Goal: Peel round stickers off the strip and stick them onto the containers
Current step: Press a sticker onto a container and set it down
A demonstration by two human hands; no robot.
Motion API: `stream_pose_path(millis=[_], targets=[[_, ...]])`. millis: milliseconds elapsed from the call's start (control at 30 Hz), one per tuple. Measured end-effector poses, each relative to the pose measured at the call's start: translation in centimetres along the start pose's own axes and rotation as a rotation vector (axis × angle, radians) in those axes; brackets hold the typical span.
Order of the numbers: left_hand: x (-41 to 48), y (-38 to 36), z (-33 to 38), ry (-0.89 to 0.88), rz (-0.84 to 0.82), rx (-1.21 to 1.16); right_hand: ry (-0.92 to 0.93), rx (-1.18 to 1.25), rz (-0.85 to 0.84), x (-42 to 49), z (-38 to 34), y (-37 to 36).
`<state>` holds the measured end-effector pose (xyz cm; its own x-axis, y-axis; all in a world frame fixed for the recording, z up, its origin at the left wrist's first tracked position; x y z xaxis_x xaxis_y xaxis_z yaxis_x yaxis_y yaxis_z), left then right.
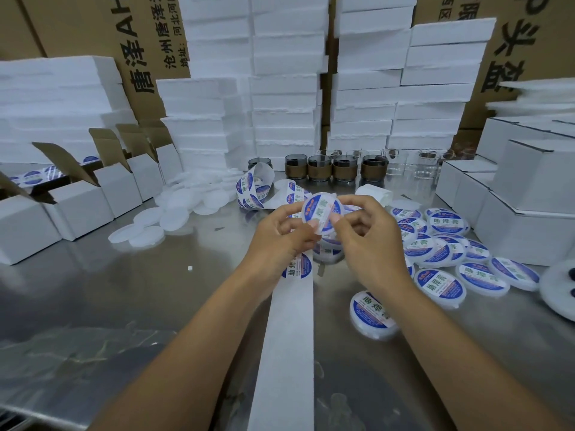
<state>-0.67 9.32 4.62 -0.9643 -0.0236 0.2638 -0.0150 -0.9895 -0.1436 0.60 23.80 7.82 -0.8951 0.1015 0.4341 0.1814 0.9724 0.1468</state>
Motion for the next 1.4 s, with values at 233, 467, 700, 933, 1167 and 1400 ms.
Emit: stream_pose_path(millis=[233, 467, 700, 933, 1167, 1400], targets=[[0.3, 2.9, -0.2, 0.047, 0.208, -0.023, -0.020, -0.257, 0.133, 1.1, 1.4, 3.6], [1.1, 8.6, 1.2, -0.025, 0.490, 0.160, -0.122, -0.851, 0.238, 0.4, 2.4, 5.0], [2.2, 18.0, 3.3, -0.005, 0.699, 0.695, 0.016, -1.027, 0.195, 0.3, 0.8, 2.9], [3.6, 22.0, 1.2, 0.281, 0.643, 1.275, 0.085, -1.115, 0.108, 0.3, 0.5, 1.1], [3.7, 21.5, 1.3, 0.314, 0.618, 1.345, 0.087, -1.098, 0.102, 0.3, 0.6, 1.1], [2.9, 13.1, 4.1, -0.168, 0.509, 0.875, 0.132, -1.054, 0.062, 0.1, 0.4, 0.2]])
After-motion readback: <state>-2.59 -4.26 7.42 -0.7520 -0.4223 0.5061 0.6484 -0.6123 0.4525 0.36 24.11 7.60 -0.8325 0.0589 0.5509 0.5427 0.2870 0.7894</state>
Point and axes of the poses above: each hand's wrist, its own x-axis towards the middle knuckle, its own y-axis out of the back of the hand, z = x × y, the point moved 9 cm from there along x, towards the middle knuckle, and after that the axes turned 3 degrees about -y, right-handed, at the moved point
